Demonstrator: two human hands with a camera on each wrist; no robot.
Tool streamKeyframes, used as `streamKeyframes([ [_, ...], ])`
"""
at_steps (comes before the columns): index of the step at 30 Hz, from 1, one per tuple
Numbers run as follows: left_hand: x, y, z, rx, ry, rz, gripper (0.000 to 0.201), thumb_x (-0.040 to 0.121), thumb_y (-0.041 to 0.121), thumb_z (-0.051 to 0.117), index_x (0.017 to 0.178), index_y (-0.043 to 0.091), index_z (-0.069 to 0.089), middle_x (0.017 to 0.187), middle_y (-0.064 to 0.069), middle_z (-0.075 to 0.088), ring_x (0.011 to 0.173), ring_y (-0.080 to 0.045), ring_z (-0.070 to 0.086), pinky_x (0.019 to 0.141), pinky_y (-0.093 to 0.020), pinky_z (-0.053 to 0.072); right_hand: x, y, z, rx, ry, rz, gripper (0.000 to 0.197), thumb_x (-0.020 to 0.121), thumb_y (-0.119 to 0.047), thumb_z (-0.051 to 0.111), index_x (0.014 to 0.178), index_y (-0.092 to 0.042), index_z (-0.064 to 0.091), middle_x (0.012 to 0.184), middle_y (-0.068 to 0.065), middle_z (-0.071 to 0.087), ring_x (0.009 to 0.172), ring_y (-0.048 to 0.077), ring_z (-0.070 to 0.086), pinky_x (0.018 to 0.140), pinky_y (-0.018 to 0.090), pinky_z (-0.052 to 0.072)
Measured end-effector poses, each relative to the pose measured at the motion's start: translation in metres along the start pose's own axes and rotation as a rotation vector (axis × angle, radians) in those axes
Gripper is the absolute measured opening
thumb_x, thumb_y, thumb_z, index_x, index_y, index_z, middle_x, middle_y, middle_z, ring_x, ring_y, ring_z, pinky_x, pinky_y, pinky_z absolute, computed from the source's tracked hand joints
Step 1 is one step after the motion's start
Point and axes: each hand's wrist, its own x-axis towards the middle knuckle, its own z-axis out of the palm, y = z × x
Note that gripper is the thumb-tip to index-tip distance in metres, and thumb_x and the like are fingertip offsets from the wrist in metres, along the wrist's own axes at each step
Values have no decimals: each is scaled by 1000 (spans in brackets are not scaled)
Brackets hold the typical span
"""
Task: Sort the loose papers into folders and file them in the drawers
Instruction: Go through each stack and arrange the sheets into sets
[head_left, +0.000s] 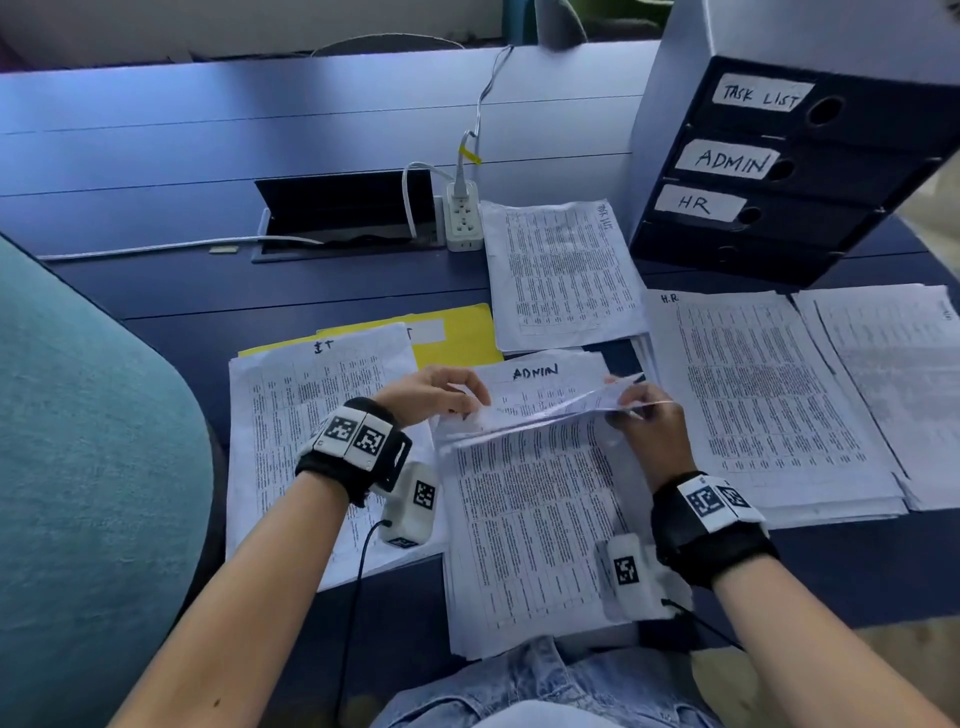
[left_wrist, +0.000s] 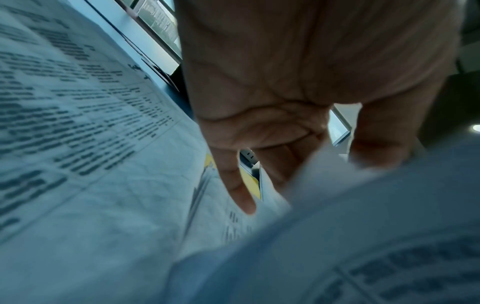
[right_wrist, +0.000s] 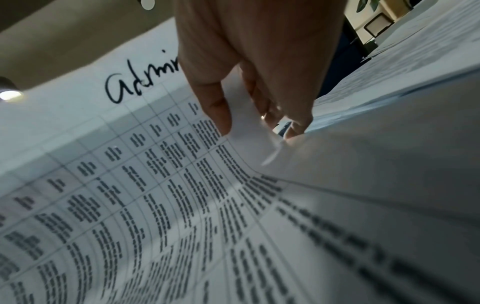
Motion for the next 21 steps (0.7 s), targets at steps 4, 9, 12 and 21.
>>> streamKeyframes([
  [4, 7, -1, -1, 45, 154, -12, 23, 95, 0, 43, 80, 11, 58, 75, -1, 55, 66, -13, 46, 60, -18, 38, -4, -4, -4, 141, -56, -26, 40, 77, 20, 57, 90, -18, 52, 72, -6, 59, 63, 0, 57, 62, 15, 47],
  [9, 28, -9, 6, 535, 345, -142, 36, 94, 12, 49, 130, 9, 50, 127, -10, 46, 118, -26, 45, 100, -31, 38, -9, 1, -3, 61, -243, -33, 14, 56, -36, 83, 51, -35, 71, 61, -15, 64, 60, -3, 55, 64, 12, 43],
  [12, 31, -10, 12, 721, 314, -180, 45, 93, 17, 49, 137, 14, 42, 137, -8, 41, 128, -27, 35, 107, -45, 33, -7, 6, -3, 99, -283, -6, 23, 61, -17, 79, 44, -29, 68, 62, -2, 62, 59, -4, 58, 64, 12, 45],
  [21, 26, -2, 15, 708, 387, -40, 33, 87, -2, 47, 119, 5, 52, 114, -14, 59, 107, -30, 54, 90, -36, 44, -5, 9, -2, 70, -244, 19, 30, 63, 6, 67, 46, -18, 64, 88, 14, 57, 74, 3, 60, 67, 9, 46],
])
